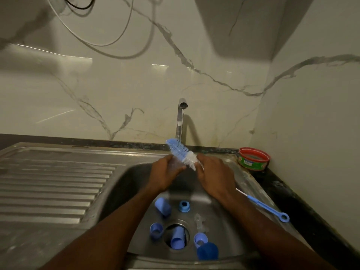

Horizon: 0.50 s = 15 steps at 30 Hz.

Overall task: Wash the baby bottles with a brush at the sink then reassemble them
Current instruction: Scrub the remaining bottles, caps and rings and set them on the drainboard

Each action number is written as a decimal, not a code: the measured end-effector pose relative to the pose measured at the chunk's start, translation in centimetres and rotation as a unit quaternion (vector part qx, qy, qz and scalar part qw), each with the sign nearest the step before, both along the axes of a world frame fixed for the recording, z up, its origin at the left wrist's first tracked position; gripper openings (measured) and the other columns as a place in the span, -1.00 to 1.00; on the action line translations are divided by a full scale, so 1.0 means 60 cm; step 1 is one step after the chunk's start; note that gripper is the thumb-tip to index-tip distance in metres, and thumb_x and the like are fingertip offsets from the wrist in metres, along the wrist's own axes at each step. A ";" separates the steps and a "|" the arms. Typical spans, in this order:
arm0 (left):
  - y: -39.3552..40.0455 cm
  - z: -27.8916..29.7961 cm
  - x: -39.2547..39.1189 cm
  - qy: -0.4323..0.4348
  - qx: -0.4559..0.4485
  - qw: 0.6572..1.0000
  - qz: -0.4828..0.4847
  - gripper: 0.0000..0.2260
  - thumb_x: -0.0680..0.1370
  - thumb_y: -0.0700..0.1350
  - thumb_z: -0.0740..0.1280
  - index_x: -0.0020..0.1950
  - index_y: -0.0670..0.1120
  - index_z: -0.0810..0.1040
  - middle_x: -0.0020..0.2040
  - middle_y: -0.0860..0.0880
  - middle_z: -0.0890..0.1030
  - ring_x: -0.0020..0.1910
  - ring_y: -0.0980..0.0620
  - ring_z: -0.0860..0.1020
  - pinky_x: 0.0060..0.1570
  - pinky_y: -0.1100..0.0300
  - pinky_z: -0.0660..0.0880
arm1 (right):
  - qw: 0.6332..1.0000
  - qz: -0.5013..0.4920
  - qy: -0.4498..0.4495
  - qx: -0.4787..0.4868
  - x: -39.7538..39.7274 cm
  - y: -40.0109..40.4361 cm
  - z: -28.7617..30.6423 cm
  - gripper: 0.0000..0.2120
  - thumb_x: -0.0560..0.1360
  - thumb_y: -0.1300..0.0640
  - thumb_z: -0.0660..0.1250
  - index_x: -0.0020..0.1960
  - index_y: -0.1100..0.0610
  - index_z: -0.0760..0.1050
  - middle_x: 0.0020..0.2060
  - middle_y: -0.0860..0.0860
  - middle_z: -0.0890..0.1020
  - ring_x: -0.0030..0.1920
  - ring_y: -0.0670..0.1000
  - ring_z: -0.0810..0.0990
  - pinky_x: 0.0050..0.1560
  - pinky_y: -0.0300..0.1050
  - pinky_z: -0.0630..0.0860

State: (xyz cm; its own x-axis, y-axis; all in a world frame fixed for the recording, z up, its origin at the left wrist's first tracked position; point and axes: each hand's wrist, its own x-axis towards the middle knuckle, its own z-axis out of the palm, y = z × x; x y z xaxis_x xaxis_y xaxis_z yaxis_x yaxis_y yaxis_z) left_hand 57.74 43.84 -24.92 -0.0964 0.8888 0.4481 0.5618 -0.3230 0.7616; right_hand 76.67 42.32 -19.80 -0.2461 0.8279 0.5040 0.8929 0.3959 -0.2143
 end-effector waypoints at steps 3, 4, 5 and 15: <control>-0.015 0.011 0.024 0.070 0.038 0.994 -0.081 -0.59 0.55 0.03 0.46 0.36 0.00 0.49 0.18 0.16 0.58 0.08 0.34 0.52 0.08 0.57 0.38 | 0.999 -0.034 -0.002 0.019 0.003 0.005 0.013 -0.75 0.67 -0.09 0.15 0.29 -0.06 0.44 0.11 0.01 0.60 0.05 0.06 0.60 0.03 0.10 0.60; -0.013 0.010 0.027 0.075 0.053 0.992 -0.087 -0.56 0.54 0.05 0.47 0.38 -0.03 0.50 0.20 0.11 0.60 0.11 0.29 0.54 0.08 0.55 0.40 | 0.999 -0.042 0.000 0.024 0.006 0.006 0.015 -0.74 0.68 -0.09 0.14 0.30 -0.05 0.43 0.11 0.01 0.60 0.05 0.06 0.60 0.03 0.08 0.59; -0.010 0.011 0.029 0.064 0.059 0.993 -0.085 -0.56 0.54 0.06 0.47 0.37 -0.04 0.52 0.19 0.09 0.60 0.10 0.28 0.56 0.06 0.52 0.42 | 0.999 -0.046 0.003 0.028 0.011 0.006 0.016 -0.73 0.68 -0.09 0.15 0.31 -0.06 0.43 0.12 0.01 0.60 0.06 0.05 0.59 0.03 0.06 0.58; -0.010 0.017 0.013 -0.016 0.034 0.994 -0.102 -0.57 0.56 0.11 0.42 0.39 0.02 0.50 0.23 0.11 0.63 0.15 0.24 0.59 0.10 0.38 0.52 | 0.997 -0.069 -0.003 0.033 0.007 0.005 0.014 -0.73 0.65 -0.10 0.20 0.30 -0.05 0.46 0.09 0.00 0.61 0.00 0.03 0.61 -0.06 0.00 0.59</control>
State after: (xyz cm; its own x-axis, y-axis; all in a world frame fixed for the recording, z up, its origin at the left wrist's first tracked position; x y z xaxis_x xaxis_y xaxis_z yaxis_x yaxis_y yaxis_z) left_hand 58.50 43.25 -23.90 0.0671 0.8589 0.5078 0.4558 -0.4791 0.7501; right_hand 77.11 42.60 -18.95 -0.1349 0.8189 0.5579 0.9414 0.2817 -0.1858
